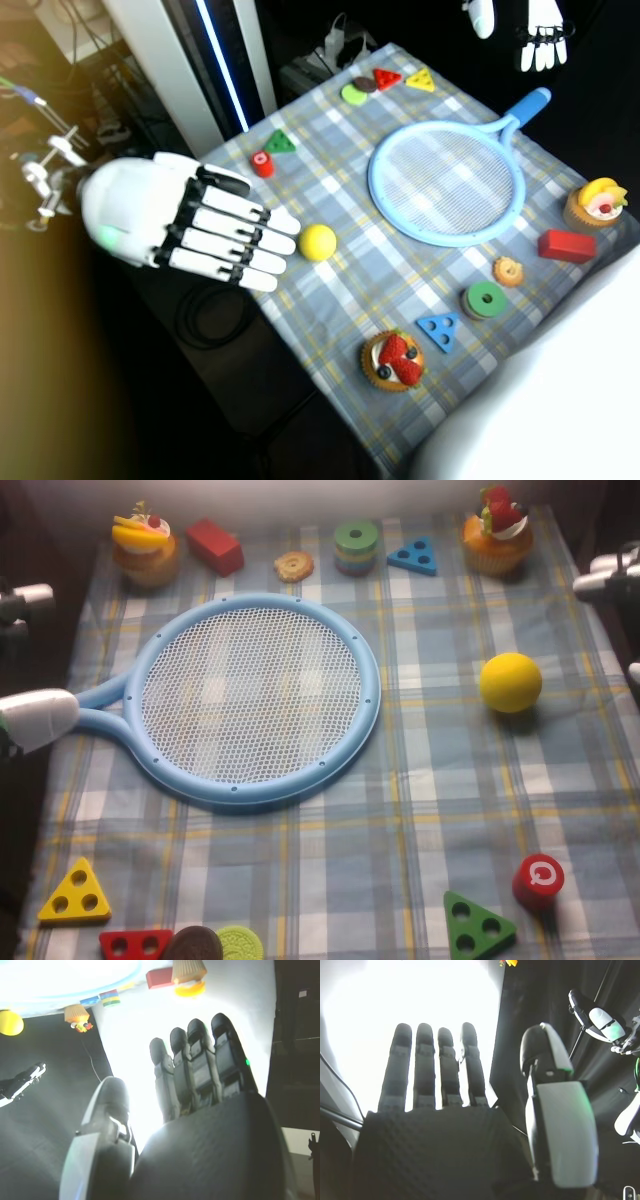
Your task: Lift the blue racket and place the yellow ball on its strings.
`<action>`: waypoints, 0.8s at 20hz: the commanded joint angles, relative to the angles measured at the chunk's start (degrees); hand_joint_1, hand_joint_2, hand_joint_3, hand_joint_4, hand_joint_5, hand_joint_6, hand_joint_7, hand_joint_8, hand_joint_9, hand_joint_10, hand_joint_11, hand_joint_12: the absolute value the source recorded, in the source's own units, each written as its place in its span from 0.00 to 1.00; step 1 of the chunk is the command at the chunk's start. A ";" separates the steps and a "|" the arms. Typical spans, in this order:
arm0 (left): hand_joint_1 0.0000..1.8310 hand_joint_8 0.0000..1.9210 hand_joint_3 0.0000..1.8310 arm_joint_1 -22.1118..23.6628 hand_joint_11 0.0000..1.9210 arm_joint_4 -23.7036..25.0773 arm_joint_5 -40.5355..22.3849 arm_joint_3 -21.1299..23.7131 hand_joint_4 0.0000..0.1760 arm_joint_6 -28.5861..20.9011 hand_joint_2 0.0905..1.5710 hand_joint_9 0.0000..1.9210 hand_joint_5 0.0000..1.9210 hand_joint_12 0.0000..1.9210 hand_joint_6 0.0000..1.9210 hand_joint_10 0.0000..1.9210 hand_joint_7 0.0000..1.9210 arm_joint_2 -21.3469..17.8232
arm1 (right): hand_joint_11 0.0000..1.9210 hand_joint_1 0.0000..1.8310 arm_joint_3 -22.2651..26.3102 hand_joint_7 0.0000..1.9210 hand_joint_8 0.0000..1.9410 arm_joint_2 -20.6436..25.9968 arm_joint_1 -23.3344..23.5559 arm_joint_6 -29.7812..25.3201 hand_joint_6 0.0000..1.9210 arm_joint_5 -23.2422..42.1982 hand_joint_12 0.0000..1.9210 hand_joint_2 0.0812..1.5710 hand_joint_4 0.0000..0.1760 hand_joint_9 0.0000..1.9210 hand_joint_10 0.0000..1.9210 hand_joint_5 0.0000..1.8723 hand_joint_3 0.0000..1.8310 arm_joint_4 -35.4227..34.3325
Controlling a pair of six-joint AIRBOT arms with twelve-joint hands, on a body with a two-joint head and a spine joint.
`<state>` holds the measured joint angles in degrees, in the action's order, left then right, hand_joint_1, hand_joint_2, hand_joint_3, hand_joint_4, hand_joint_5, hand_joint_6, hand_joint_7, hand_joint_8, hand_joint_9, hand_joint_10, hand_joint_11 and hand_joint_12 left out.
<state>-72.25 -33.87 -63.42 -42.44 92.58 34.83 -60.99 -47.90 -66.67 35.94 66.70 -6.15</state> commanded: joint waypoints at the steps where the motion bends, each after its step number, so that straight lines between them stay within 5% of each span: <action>1: 0.30 0.00 0.00 0.61 0.04 0.07 -6.12 -0.35 1.00 -0.39 0.67 0.24 0.14 0.45 0.00 0.00 0.20 0.09 | 0.10 0.53 -0.27 0.31 0.00 0.14 0.30 -0.28 0.00 6.78 0.38 0.80 0.00 0.29 0.01 0.31 0.00 -1.08; 8: 0.31 0.00 0.00 0.64 0.02 -1.40 -4.08 -1.13 1.00 0.51 0.66 0.21 0.11 0.47 0.00 0.00 0.18 0.51 | 0.12 0.53 -0.33 0.31 0.00 0.12 0.00 -0.28 0.00 6.78 0.37 0.80 0.00 0.29 0.00 0.32 0.00 -1.08; 13: 0.40 0.00 0.00 0.62 0.00 -10.47 2.37 -4.71 1.00 8.28 0.59 0.18 0.13 0.57 0.00 0.00 0.16 1.58 | 0.11 0.54 -0.68 0.32 0.00 0.10 -0.27 -0.28 0.00 6.30 0.37 0.81 0.00 0.29 0.00 0.32 0.00 -1.52; 16: 0.36 0.00 0.00 0.65 0.00 -15.07 5.77 -6.42 1.00 14.95 0.59 0.15 0.08 0.49 0.00 0.00 0.12 2.14 | 0.13 0.55 -0.93 0.33 0.00 -0.15 -0.23 -0.28 0.00 5.82 0.34 0.80 0.00 0.30 0.00 0.32 0.00 -1.26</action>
<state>-72.25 -49.74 -52.25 -49.08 107.61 37.45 -61.65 -48.16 -67.09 35.90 65.82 -6.28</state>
